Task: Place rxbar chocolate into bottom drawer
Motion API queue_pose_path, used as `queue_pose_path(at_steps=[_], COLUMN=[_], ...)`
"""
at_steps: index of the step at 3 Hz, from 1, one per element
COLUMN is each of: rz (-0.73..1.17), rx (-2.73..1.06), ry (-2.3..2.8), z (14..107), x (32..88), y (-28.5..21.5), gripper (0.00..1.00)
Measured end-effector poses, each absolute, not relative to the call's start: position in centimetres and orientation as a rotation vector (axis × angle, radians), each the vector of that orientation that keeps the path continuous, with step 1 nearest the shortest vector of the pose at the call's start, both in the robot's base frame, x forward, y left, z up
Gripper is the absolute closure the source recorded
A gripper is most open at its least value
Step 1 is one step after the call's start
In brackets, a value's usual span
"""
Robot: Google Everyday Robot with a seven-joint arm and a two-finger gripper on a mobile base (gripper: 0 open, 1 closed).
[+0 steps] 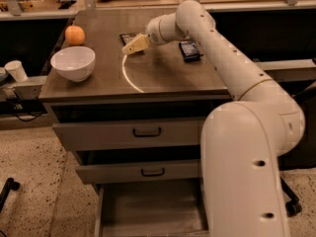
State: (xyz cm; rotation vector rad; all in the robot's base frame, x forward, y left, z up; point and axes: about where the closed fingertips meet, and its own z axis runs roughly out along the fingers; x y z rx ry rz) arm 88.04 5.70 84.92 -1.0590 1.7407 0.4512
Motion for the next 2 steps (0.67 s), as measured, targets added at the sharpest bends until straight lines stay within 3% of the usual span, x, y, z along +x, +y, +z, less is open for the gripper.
queue_pose_path(at_steps=[2], rz=[0.495], rx=[-1.055], ry=[1.736], z=[82.31], x=[90.09], y=[8.01], gripper=[0.00])
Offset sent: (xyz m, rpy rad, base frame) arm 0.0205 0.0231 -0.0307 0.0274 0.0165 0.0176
